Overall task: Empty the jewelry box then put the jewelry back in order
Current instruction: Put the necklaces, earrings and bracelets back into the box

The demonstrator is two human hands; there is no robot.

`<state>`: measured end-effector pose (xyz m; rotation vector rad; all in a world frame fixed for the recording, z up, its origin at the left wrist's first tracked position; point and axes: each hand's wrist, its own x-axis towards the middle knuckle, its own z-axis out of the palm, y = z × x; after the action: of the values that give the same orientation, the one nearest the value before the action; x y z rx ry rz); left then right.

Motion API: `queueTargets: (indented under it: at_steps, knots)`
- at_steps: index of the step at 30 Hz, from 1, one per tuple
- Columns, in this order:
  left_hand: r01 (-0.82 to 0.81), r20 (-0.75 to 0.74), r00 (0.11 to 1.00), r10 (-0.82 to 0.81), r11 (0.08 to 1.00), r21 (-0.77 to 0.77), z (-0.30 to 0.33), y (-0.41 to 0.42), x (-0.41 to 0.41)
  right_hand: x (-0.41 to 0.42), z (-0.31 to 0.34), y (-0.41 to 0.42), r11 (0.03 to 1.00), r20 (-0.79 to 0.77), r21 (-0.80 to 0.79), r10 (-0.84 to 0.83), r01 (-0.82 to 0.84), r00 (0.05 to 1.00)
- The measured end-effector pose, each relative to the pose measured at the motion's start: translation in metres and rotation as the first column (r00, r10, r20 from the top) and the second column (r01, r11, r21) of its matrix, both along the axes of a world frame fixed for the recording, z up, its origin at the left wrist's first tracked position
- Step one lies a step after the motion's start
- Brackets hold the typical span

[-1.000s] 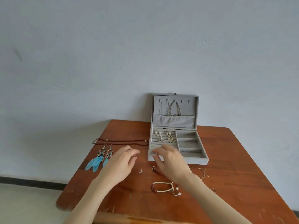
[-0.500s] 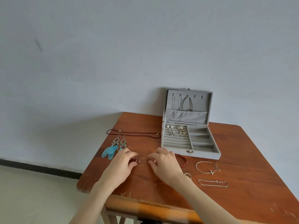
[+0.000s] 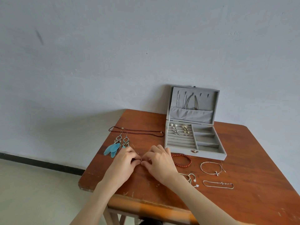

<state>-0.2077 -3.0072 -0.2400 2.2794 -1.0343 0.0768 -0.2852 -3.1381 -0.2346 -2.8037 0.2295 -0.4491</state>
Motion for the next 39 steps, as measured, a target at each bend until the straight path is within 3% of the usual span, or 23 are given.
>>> queueTargets:
  at_steps: [10, 15, 20, 23, 26, 30, 33, 36, 39]
  knots:
    - [-0.076, 0.020, 0.997, 0.076, 0.997, 0.011, -0.004, 0.008, 0.001, 0.009, 0.002, 0.006, 0.997, -0.021, 0.053, 0.052, -0.051, 0.998]
    - [-0.121, -0.046, 0.991, 0.122, 0.992, 0.038, -0.003, 0.005, 0.004, 0.008, 0.003, 0.007, 0.994, -0.044, -0.081, 0.066, -0.069, 0.997]
    - [-0.122, -0.017, 0.992, 0.123, 0.992, 0.031, -0.003, 0.004, -0.001, 0.003, 0.002, 0.007, 0.989, -0.051, -0.140, 0.031, -0.038, 0.998]
    - [-0.146, -0.004, 0.989, 0.146, 0.988, -0.042, 0.001, 0.005, -0.004, 0.000, 0.004, 0.004, 0.998, -0.010, -0.061, 0.020, -0.021, 1.000]
    - [-0.161, -0.041, 0.987, 0.157, 0.981, -0.105, 0.009, 0.003, -0.008, -0.004, 0.011, 0.003, 0.981, 0.082, 0.191, -0.042, 0.025, 0.996]
    - [-0.128, -0.104, 0.988, 0.111, 0.978, -0.166, 0.020, -0.007, -0.012, -0.011, 0.026, -0.005, 0.782, 0.062, 0.608, -0.217, 0.136, 0.974]
    - [-0.111, -0.174, 0.982, 0.077, 0.975, -0.195, 0.027, -0.016, -0.015, -0.019, 0.032, -0.018, 0.523, 0.029, 0.846, -0.247, 0.108, 0.969]
    - [-0.081, -0.210, 0.977, 0.039, 0.978, -0.194, 0.032, -0.028, -0.019, -0.029, 0.037, -0.035, 0.228, -0.018, 0.971, -0.235, 0.073, 0.972]
    - [-0.045, -0.196, 0.981, 0.007, 0.980, -0.192, 0.036, -0.043, -0.022, -0.035, 0.041, -0.055, 0.098, -0.043, 0.993, -0.256, 0.070, 0.966]
